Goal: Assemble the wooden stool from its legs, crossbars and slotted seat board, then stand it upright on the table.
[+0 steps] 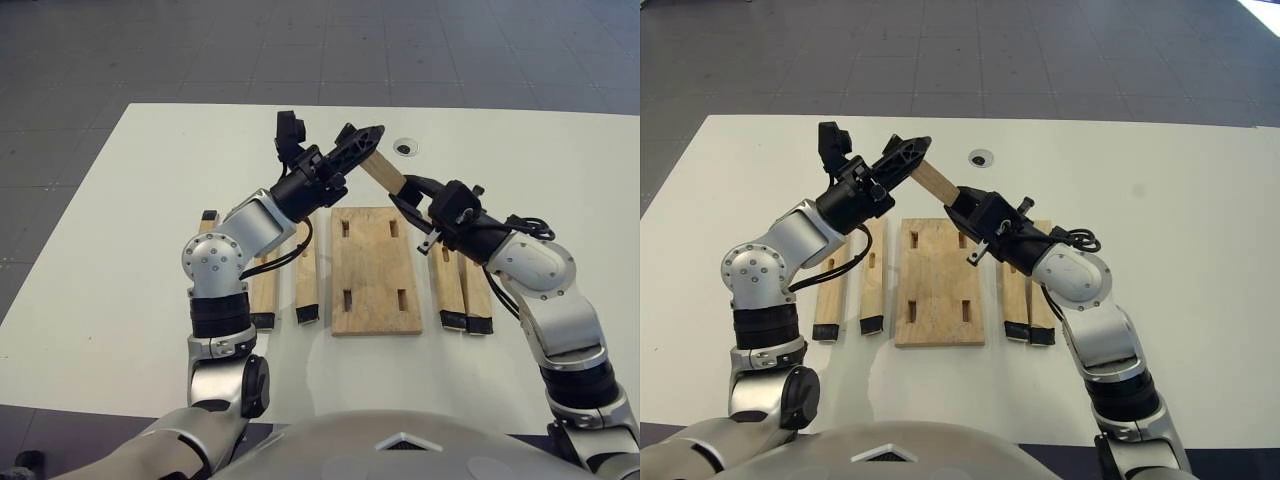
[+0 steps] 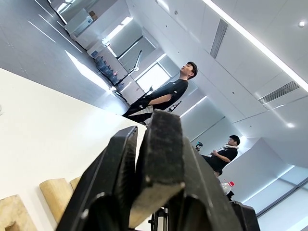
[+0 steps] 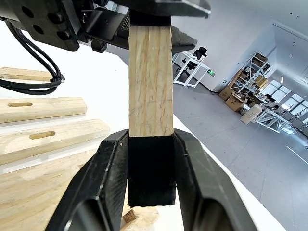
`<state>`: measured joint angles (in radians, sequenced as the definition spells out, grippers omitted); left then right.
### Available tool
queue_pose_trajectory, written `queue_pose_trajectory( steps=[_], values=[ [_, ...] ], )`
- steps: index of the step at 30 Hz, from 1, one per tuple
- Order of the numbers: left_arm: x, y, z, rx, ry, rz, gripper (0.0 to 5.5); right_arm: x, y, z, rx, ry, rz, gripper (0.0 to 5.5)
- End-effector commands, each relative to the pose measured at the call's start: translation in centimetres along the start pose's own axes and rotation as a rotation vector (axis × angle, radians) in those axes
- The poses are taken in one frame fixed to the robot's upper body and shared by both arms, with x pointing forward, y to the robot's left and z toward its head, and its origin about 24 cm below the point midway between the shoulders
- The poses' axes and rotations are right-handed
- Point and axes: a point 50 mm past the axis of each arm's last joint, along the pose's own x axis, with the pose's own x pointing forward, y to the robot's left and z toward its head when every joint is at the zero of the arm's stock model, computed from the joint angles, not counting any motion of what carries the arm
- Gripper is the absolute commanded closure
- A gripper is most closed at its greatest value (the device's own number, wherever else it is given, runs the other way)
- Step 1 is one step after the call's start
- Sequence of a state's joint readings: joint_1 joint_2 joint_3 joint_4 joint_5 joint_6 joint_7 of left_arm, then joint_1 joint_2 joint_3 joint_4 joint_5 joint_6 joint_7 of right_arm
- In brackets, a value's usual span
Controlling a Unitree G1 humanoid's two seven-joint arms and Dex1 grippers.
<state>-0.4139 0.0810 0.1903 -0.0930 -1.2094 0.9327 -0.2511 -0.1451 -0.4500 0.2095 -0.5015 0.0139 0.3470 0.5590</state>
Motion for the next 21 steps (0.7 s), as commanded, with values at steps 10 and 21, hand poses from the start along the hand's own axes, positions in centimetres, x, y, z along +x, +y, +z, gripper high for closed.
queue_pose_trajectory(
  steps=[10,21],
  values=[
    [-0.8,2.9,-1.1,0.088,0.044,0.142,5.06,-0.2,0.1,0.3,0.029,0.032,0.007,4.23],
    [-3.2,3.2,4.0,0.293,-0.102,0.395,5.06,-1.3,-0.3,-1.8,-0.012,0.195,-0.046,2.47]
  ],
)
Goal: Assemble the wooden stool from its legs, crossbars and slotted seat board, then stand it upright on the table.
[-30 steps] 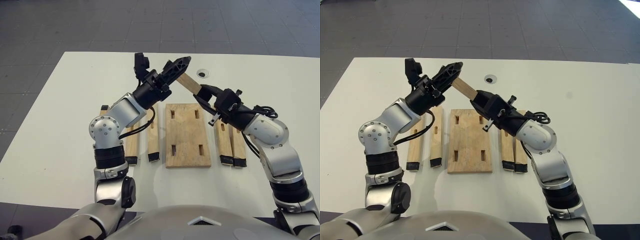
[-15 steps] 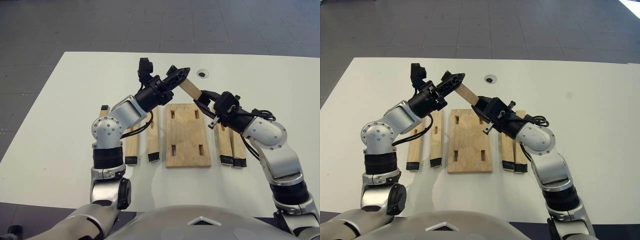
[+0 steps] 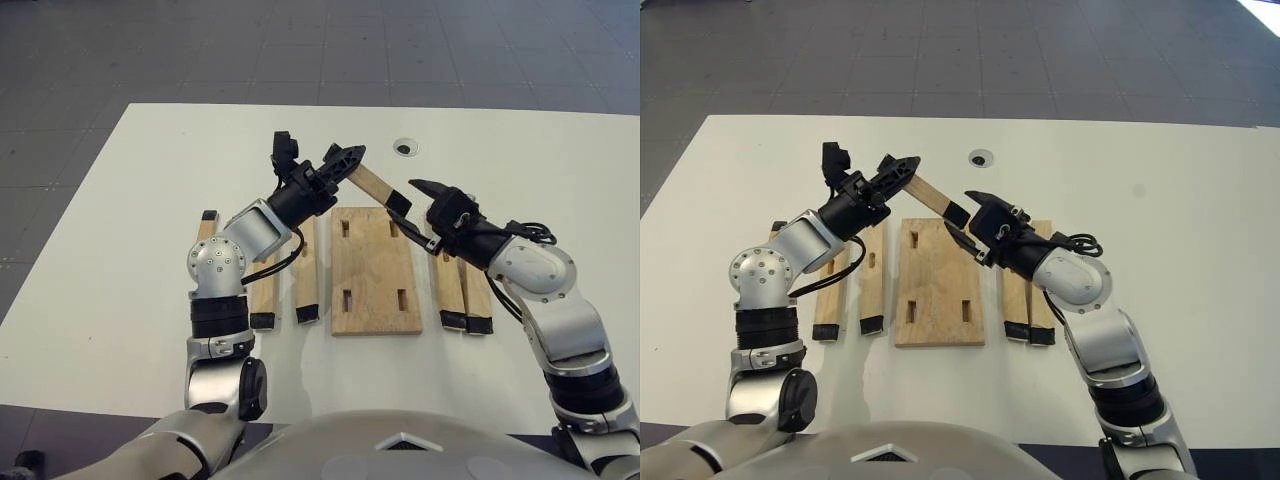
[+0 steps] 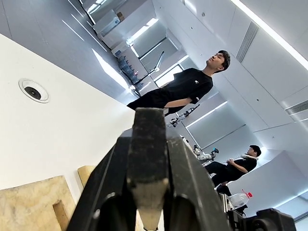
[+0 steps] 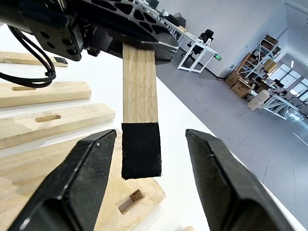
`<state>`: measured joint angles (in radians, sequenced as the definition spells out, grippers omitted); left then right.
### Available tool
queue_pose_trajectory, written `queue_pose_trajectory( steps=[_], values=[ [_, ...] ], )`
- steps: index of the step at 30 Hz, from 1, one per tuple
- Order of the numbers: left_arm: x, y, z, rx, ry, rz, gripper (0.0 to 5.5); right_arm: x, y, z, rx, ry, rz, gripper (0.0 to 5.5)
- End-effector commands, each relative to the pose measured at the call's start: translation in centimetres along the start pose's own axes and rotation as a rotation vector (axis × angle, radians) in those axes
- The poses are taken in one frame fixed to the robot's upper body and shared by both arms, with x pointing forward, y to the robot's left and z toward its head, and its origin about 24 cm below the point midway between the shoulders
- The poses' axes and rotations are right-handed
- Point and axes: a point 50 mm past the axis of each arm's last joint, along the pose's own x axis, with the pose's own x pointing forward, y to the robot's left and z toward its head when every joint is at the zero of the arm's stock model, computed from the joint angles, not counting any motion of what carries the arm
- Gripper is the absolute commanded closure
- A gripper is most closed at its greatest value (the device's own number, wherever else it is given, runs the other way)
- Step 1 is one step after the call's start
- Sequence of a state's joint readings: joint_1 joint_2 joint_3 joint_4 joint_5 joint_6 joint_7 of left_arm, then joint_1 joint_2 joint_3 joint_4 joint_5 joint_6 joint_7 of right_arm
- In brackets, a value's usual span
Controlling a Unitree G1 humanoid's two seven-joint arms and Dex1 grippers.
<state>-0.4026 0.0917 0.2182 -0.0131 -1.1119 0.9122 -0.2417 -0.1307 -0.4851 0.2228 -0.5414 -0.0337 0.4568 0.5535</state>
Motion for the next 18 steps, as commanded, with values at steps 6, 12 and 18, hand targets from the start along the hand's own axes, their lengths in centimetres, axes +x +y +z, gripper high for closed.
queue_pose_trajectory(
  steps=[6,12,18],
  values=[
    [-6.6,-1.0,2.8,0.683,-0.145,0.61,5.06,-2.1,-1.5,-4.3,0.103,0.22,-0.177,2.47],
    [-9.8,-1.2,1.5,0.882,-0.162,0.817,5.07,-2.4,-0.6,-5.0,0.129,0.253,-0.203,2.47],
    [-11.4,0.2,-0.6,0.773,-0.083,0.891,5.07,-2.6,0.3,-5.2,0.136,0.266,-0.21,2.47]
  ],
)
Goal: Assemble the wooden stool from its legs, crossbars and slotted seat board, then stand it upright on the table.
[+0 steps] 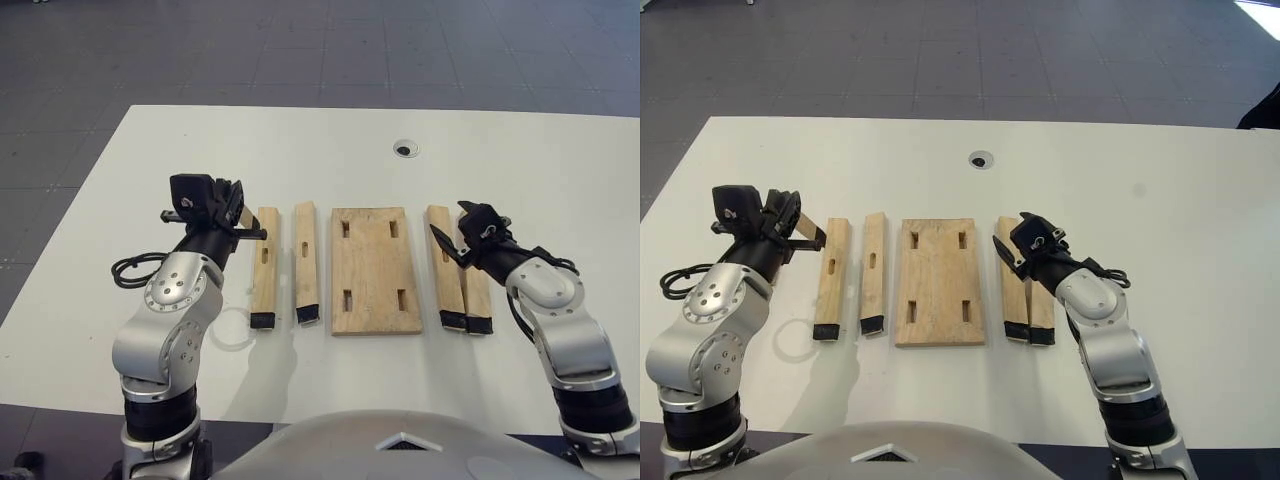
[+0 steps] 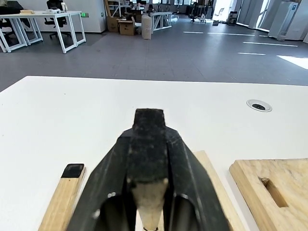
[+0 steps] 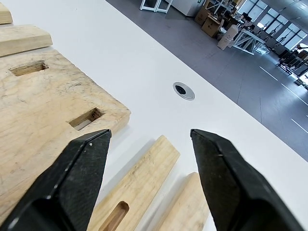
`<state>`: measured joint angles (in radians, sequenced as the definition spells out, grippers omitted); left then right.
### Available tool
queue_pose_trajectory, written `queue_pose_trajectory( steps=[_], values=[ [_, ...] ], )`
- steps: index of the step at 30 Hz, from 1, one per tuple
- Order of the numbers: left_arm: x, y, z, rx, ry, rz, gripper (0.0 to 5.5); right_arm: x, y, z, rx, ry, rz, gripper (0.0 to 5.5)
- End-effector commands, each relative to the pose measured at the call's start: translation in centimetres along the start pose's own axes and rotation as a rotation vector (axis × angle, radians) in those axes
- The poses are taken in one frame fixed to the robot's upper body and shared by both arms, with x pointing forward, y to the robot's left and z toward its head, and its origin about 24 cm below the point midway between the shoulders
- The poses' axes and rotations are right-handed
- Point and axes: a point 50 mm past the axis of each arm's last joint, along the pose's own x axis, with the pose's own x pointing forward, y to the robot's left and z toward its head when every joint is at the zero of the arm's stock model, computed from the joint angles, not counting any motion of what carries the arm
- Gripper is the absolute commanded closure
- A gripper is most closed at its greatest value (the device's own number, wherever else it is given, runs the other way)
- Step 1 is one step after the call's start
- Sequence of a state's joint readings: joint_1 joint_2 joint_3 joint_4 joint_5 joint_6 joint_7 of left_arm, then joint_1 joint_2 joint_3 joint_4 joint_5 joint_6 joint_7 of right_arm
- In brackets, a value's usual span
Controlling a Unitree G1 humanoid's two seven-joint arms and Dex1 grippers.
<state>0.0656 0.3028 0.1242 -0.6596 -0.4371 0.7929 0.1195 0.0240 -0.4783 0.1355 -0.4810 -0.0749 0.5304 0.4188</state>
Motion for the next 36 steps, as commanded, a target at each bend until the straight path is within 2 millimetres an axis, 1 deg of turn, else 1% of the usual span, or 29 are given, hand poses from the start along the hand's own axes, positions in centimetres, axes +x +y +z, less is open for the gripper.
queue_pose_trajectory(
  steps=[1,6,8,10,12,15,24,32,36],
  values=[
    [-0.4,0.3,-1.1,-0.039,0.073,0.016,5.07,-0.1,0.5,-0.2,0.012,0.013,-0.009,2.47],
    [-0.5,0.4,-1.3,-0.063,0.096,0.032,5.07,-0.2,0.6,-0.3,0.014,0.021,-0.01,2.47],
    [-0.4,0.5,-0.2,-0.061,0.052,0.038,5.07,-0.2,0.8,-0.4,0.014,0.028,-0.006,2.47],
    [-0.4,0.2,1.2,-0.06,-0.012,0.035,5.07,-0.3,0.9,-0.6,0.015,0.033,-0.002,2.47],
    [-0.4,-0.1,1.9,-0.05,-0.033,0.025,5.07,-0.3,0.9,-0.6,0.016,0.035,0.0,2.47],
    [-0.8,-0.5,1.3,-0.043,0.016,0.012,5.07,-0.2,0.9,-0.4,0.015,0.03,-0.002,2.47],
    [-1.0,-0.9,0.5,-0.066,0.068,0.008,5.07,-0.1,0.6,-0.4,0.009,0.028,-0.008,2.47],
    [-1.3,-0.6,-0.5,-0.054,0.112,0.034,5.07,-0.2,0.6,-0.4,0.008,0.03,-0.007,2.47],
    [-1.3,-0.5,-1.4,-0.068,0.152,0.038,5.07,-0.2,0.6,-0.4,0.008,0.028,-0.007,2.47]
  ],
)
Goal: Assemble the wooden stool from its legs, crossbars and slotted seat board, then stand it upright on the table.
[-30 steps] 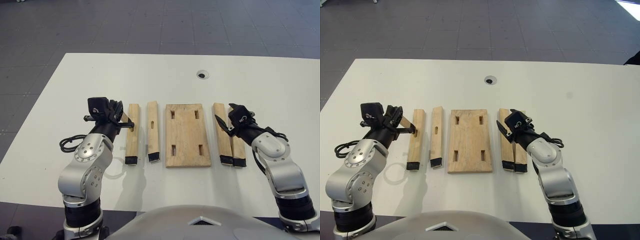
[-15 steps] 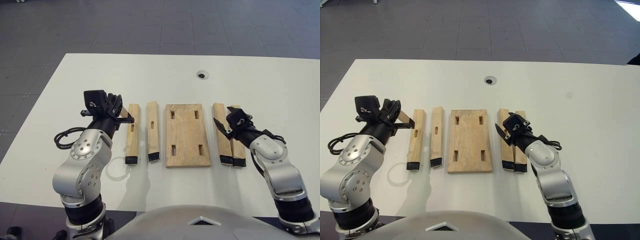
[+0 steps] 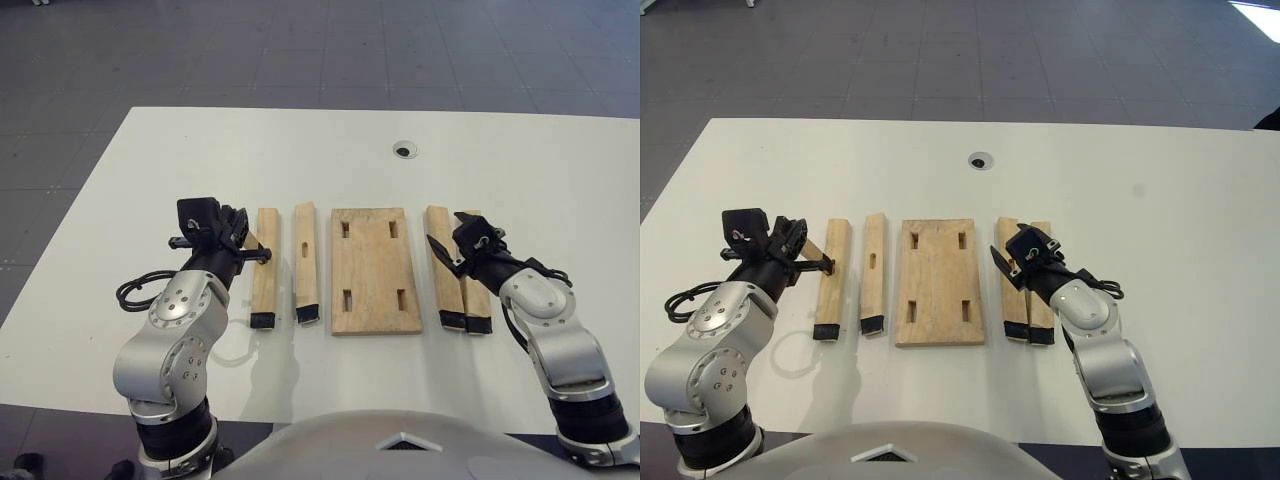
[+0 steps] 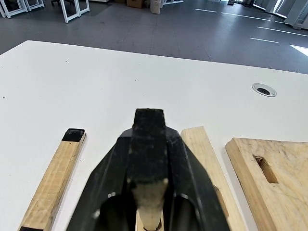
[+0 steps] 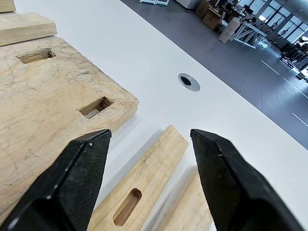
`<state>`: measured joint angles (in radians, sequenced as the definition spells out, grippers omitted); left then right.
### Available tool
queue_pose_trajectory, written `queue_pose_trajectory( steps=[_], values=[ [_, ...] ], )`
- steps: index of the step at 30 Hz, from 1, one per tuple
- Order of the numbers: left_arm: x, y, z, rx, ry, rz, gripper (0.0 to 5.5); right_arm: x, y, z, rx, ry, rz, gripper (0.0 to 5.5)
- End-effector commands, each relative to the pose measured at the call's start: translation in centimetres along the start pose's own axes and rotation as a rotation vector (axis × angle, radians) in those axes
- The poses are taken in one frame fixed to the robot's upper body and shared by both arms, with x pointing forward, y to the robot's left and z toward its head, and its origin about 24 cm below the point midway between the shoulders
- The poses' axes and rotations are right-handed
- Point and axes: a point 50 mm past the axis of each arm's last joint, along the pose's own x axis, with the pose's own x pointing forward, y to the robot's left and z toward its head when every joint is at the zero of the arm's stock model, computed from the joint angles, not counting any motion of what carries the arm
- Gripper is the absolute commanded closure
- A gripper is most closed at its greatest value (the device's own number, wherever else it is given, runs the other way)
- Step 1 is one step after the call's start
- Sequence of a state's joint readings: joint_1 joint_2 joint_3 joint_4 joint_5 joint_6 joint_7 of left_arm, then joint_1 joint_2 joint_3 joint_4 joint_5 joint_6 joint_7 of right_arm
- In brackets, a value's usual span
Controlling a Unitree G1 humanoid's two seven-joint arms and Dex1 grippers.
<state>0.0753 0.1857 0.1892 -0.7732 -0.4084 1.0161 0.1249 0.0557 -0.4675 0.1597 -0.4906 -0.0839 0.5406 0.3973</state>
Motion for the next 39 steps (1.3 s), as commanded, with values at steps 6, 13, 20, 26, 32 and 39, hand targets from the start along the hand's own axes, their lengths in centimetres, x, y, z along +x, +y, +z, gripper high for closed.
queue_pose_trajectory(
  steps=[6,13,20,26,32,39],
  values=[
    [0.6,-0.4,-1.4,-0.043,0.096,-0.031,5.07,0.0,-0.2,0.1,-0.008,0.005,-0.015,2.47],
    [0.9,-0.4,0.9,0.006,-0.015,-0.022,5.07,-0.1,-0.1,-0.1,-0.006,0.014,-0.011,2.47],
    [0.7,-1.1,1.2,-0.006,-0.03,-0.052,5.07,-0.1,0.0,-0.1,-0.007,0.015,-0.01,2.47],
    [0.8,-0.8,-0.2,-0.007,0.027,-0.053,5.07,-0.1,0.1,0.0,-0.003,0.013,-0.009,2.47],
    [1.0,0.5,-1.4,0.014,0.053,-0.004,5.07,-0.2,0.1,-0.1,0.001,0.016,-0.014,2.47],
    [1.3,0.6,-1.3,-0.002,0.033,0.001,5.07,-0.1,0.0,-0.1,0.002,0.017,-0.015,2.47]
  ],
)
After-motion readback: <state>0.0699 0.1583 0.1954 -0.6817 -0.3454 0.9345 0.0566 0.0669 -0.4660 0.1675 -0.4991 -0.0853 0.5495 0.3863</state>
